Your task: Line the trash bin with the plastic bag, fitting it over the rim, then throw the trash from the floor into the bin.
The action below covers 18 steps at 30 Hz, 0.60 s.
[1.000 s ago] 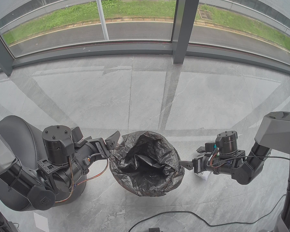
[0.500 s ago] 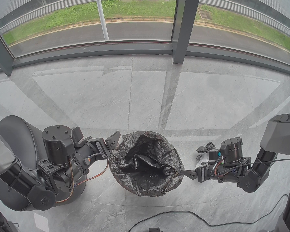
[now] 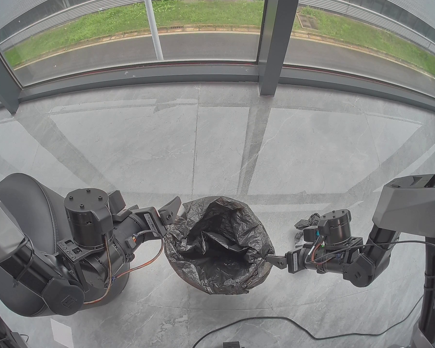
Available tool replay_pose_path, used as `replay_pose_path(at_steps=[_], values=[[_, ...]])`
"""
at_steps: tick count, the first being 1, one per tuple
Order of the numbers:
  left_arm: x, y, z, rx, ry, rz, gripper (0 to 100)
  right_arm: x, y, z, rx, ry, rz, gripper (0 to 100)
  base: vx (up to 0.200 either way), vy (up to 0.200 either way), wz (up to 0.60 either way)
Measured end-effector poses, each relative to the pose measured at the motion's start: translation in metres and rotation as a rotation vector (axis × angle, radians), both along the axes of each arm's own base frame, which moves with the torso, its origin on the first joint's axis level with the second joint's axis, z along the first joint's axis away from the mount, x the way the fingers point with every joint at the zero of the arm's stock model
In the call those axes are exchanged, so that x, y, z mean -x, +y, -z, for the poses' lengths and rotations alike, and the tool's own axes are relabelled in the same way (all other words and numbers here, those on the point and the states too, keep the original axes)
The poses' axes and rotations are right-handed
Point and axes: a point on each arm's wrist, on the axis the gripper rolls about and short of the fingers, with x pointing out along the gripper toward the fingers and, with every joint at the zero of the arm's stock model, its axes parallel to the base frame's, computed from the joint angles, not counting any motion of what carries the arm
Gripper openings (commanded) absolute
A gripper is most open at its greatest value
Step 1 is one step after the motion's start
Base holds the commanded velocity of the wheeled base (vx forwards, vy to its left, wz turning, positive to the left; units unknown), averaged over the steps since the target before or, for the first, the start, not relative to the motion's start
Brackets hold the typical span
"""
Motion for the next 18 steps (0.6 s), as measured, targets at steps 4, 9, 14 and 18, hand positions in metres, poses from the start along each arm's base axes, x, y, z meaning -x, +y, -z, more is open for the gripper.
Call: replay_pose_path(at_steps=[4, 9, 14, 18], values=[[0.000, 0.000, 0.000, 0.000, 0.001, 0.000, 100, -0.008, 0.002, 0.006, 0.001, 0.003, 0.004, 100, 0.000, 0.000, 0.00], [0.000, 0.000, 0.001, -0.001, 0.003, 0.000, 100, -0.013, 0.002, 0.010, 0.002, 0.007, 0.009, 100, 0.000, 0.000, 0.00], [0.000, 0.000, 0.001, -0.002, 0.004, 0.000, 100, -0.014, 0.001, 0.013, 0.004, 0.013, 0.010, 100, 0.000, 0.000, 0.00], [0.000, 0.000, 0.001, -0.002, 0.004, 0.000, 100, -0.014, 0.001, 0.014, 0.004, 0.015, 0.011, 100, 0.000, 0.000, 0.00]])
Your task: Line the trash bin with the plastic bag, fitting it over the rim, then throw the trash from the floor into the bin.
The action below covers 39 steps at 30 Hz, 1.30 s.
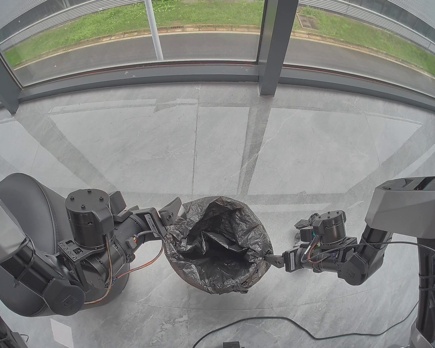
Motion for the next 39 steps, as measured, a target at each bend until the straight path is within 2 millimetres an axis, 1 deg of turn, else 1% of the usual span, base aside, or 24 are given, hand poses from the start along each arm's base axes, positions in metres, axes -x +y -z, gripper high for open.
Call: replay_pose_path(at_steps=[5, 8, 14, 17, 23, 27, 31, 33, 36, 39], values=[[0.000, 0.000, 0.000, 0.001, -0.001, 0.000, 100, 0.003, -0.001, -0.008, -0.012, -0.010, 0.003, 100, 0.000, 0.000, 0.00], [0.000, 0.000, 0.000, 0.001, -0.001, 0.000, 100, 0.010, -0.003, -0.022, -0.022, -0.028, 0.002, 100, 0.000, 0.000, 0.00], [0.000, 0.000, -0.001, 0.002, -0.003, 0.000, 100, 0.030, -0.011, -0.052, -0.057, -0.056, 0.028, 100, 0.000, 0.000, 0.00], [0.001, 0.000, -0.002, 0.004, -0.006, 0.000, 100, 0.034, -0.025, -0.064, -0.077, -0.068, 0.095, 100, 0.000, 0.000, 0.00], [0.002, 0.001, -0.005, 0.009, -0.015, -0.001, 100, 0.036, -0.053, -0.070, -0.107, -0.053, 0.226, 100, 0.000, 0.000, 0.00], [0.002, 0.001, -0.006, 0.010, -0.018, -0.001, 100, 0.024, -0.069, -0.069, -0.098, -0.073, 0.276, 100, 0.000, 0.000, 0.00], [0.003, 0.002, -0.006, 0.011, -0.018, 0.000, 100, 0.001, -0.081, -0.067, -0.086, -0.109, 0.314, 100, 0.000, 0.000, 0.00], [0.003, 0.001, -0.006, 0.011, -0.018, 0.000, 100, -0.010, -0.086, -0.061, -0.074, -0.099, 0.330, 100, 0.000, 0.000, 0.00], [0.003, 0.001, -0.005, 0.010, -0.015, 0.001, 100, -0.017, -0.090, -0.049, -0.048, -0.038, 0.343, 100, 0.000, 0.000, 0.00], [0.002, 0.001, -0.005, 0.010, -0.013, 0.002, 100, -0.027, -0.092, -0.044, -0.044, -0.028, 0.352, 100, 0.000, 0.000, 0.00]])
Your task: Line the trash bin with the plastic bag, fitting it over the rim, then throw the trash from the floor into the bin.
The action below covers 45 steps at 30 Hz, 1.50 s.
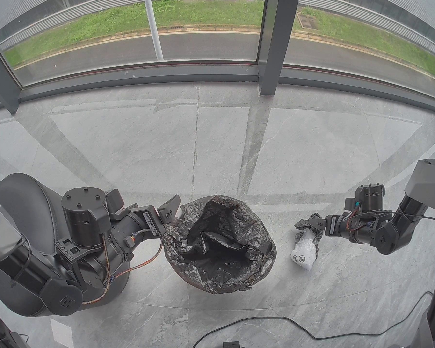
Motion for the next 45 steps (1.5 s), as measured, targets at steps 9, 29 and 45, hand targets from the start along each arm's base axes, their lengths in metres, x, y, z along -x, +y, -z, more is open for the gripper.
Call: replay_pose_path(at_steps=[9, 29, 45], values=[[-0.002, -0.002, 0.005, -0.006, 0.017, 0.003, 100, -0.039, -0.008, 0.002, 0.016, 0.075, 0.026, 100, 0.000, 0.000, 0.00], [-0.008, -0.006, 0.014, 0.004, -0.002, 0.002, 100, -0.123, 0.016, 0.001, 0.104, 0.277, -0.063, 100, 0.000, 0.000, 0.00], [-0.012, -0.009, 0.030, -0.017, 0.031, 0.003, 100, -0.139, 0.018, 0.058, 0.175, 0.327, -0.060, 100, 0.000, 0.000, 0.00]])
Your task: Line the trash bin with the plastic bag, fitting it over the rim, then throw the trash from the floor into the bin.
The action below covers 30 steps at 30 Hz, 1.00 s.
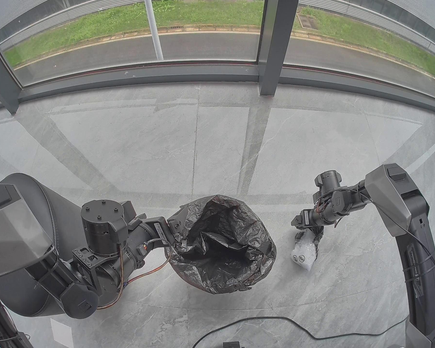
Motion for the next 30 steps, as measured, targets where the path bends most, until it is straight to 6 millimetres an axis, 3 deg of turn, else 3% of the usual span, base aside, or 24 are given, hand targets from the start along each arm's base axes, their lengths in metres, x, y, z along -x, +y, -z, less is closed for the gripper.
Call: replay_pose_path(at_steps=[8, 9, 30], values=[[-0.0001, -0.0002, 0.0006, -0.001, 0.002, 0.000, 100, -0.0007, -0.0007, 0.0074, 0.004, 0.014, 0.000, 100, 0.000, 0.000, 0.00], [-0.0001, -0.0002, 0.0007, -0.001, 0.002, 0.000, 100, -0.0006, -0.0005, 0.0080, 0.005, 0.015, 0.000, 0, 0.000, 0.000, 0.00], [-0.0008, -0.0001, 0.0000, 0.001, -0.001, -0.002, 100, -0.0009, -0.0004, 0.0051, 0.012, 0.009, 0.022, 0, 0.000, 0.000, 0.00]])
